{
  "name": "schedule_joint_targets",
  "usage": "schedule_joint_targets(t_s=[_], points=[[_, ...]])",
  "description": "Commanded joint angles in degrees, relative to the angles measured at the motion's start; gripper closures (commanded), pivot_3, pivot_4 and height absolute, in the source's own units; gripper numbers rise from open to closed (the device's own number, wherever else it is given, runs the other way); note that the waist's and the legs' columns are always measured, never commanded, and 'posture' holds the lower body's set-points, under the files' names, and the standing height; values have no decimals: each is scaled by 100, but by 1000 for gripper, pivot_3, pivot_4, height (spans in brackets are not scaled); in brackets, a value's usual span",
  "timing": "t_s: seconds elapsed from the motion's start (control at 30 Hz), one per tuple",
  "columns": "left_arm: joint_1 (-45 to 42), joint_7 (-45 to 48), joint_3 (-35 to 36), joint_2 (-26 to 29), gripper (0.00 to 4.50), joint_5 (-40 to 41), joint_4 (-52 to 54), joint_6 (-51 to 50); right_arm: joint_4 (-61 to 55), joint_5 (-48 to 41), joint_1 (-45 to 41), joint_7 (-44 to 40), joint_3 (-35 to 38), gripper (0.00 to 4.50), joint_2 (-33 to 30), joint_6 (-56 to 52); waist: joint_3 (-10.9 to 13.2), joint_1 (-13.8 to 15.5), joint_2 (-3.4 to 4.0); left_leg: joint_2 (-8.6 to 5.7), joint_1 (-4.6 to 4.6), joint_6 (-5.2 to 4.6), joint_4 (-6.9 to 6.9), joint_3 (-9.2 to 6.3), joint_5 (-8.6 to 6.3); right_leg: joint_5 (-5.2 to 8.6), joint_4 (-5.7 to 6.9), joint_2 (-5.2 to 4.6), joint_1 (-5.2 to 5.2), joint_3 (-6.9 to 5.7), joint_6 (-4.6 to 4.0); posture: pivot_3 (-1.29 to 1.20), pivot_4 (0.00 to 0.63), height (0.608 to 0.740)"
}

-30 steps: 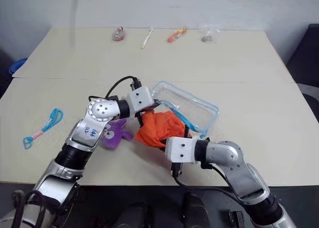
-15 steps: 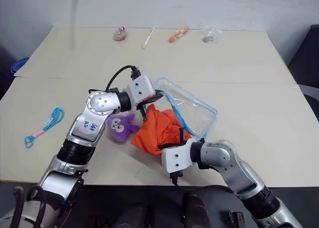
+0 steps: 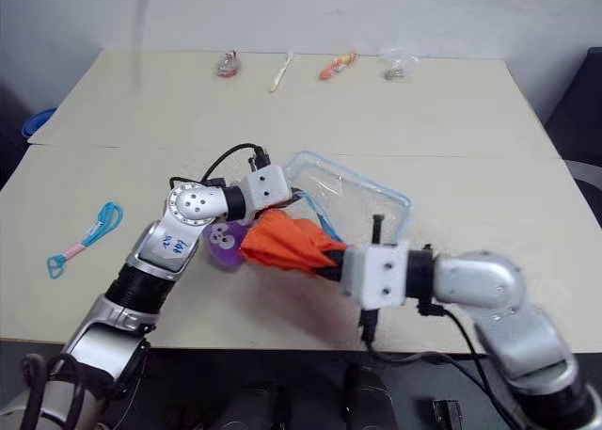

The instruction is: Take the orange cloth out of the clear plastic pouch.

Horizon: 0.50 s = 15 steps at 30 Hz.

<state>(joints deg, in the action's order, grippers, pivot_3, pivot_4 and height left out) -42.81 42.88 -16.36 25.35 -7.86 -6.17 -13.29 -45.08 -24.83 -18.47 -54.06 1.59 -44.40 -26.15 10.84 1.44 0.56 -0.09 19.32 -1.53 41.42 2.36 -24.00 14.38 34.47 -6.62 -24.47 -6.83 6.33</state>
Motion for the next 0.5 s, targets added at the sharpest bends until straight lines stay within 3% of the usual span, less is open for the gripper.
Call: schedule_joint_targets(t_s=[0.03, 0.2, 0.4, 0.5], points=[[95, 493, 202, 152, 3565, 444, 393, -104, -343, -1475, -330, 191, 880, 4500, -352, -953, 0, -2, 0, 3, 0, 0, 0, -1, 0, 0, 1, 0, -1, 0, 0, 0, 150, 740], [302, 1243, 420, 524, 1953, 1108, 1020, -551, -213, -2704, -452, 471, 1695, 4500, -863, -1618, 1, 5, -1, 12, 3, -2, -3, -4, -1, 0, -4, -5, -1, -1, 0, 0, 150, 740], [486, 2441, 994, 1419, 71, 2444, 1813, -1647, 23, -3021, -244, 497, 2411, 4500, -1420, -1800, 1, -6, -1, 17, 2, -3, -2, -2, -2, 0, -3, -4, 0, 1, 0, 0, 150, 740], [271, 3280, 1271, 1994, 29, 3270, 1755, -2275, 423, -2858, -50, 333, 2856, 4500, -1706, -1782, 2, 3, -1, 17, 3, -3, 0, 1, -2, 0, -3, -4, 0, 1, 0, 0, 150, 740]])
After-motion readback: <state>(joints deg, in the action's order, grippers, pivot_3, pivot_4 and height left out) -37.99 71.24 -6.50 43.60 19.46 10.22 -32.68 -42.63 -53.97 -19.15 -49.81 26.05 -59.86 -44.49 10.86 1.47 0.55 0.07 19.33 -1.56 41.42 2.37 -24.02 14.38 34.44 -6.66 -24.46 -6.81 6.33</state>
